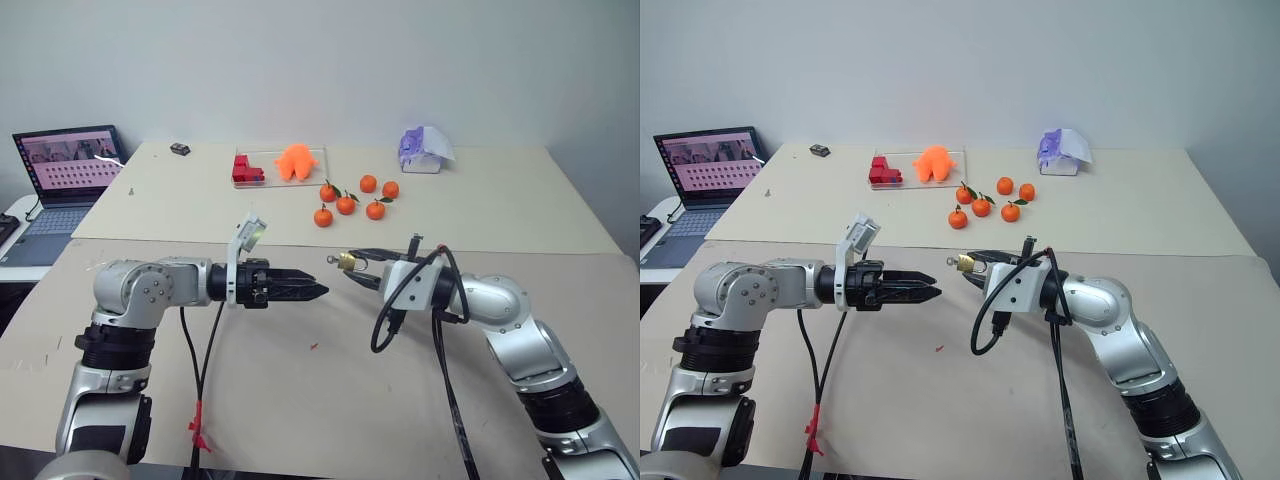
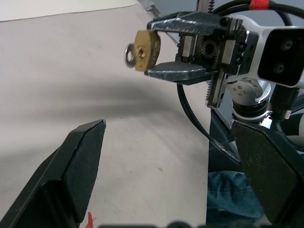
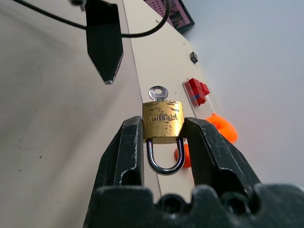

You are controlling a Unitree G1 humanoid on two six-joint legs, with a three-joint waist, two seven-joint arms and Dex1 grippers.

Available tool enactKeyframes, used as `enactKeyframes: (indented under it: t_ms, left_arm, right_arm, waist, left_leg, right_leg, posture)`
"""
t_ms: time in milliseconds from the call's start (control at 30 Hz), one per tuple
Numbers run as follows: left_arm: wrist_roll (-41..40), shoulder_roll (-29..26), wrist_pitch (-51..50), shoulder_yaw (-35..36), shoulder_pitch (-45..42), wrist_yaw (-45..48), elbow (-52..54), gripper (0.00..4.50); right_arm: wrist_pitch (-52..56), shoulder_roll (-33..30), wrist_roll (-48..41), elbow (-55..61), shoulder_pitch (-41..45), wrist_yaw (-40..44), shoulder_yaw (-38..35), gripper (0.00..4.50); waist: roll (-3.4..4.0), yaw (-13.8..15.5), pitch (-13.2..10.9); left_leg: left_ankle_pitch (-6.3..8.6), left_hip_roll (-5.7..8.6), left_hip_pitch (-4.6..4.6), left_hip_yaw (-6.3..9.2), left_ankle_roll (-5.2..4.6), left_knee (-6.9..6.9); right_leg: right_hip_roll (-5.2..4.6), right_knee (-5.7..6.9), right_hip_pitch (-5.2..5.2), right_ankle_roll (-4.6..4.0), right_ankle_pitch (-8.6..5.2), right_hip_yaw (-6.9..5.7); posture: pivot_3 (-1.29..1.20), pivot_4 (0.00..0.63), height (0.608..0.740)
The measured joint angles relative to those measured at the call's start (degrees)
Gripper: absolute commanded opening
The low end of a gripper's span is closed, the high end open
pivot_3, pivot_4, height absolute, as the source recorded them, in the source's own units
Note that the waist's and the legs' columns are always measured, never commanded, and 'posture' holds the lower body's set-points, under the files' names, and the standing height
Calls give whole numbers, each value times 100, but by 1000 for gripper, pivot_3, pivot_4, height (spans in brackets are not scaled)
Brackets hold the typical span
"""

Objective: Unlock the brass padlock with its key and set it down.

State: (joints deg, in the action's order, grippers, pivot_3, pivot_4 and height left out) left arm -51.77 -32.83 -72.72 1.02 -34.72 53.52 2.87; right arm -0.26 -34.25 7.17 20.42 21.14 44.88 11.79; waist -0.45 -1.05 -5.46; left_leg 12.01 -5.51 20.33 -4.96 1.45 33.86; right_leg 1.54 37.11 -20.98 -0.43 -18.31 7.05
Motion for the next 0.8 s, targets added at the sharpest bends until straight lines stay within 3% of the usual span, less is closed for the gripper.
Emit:
enactKeyframes:
  t_ms: [100,467,633,800]
  left_arm:
    - [-5,0,0,12,-51,21,-31,3393]
    - [-40,97,-3,238,-360,43,-416,3393]
    - [-37,192,-3,246,-384,38,-564,2036]
    - [-7,241,12,231,-442,41,-617,2036]
  right_arm:
    - [87,-6,-75,38,-1,7,-24,912]
    - [420,-108,-187,418,-177,65,-110,912]
    - [578,-107,-240,592,-182,82,-110,912]
    - [722,-106,-318,701,-183,81,-110,912]
  waist:
    - [0,4,0]
    - [-1,2,-1]
    - [-1,4,-1]
    - [-2,7,-1]
  left_leg:
    - [0,3,4,0,0,1]
    - [1,5,4,2,-1,1]
    - [0,5,4,3,-1,1]
    - [0,5,5,3,-1,0]
  right_leg:
    - [-2,-2,0,-2,1,2]
    - [-3,-2,0,6,-3,1]
    - [-3,-2,0,6,-3,1]
    - [-3,-2,0,7,-4,0]
  posture:
    - [0,150,689]
    - [0,150,689]
    - [0,150,689]
    - [0,150,689]
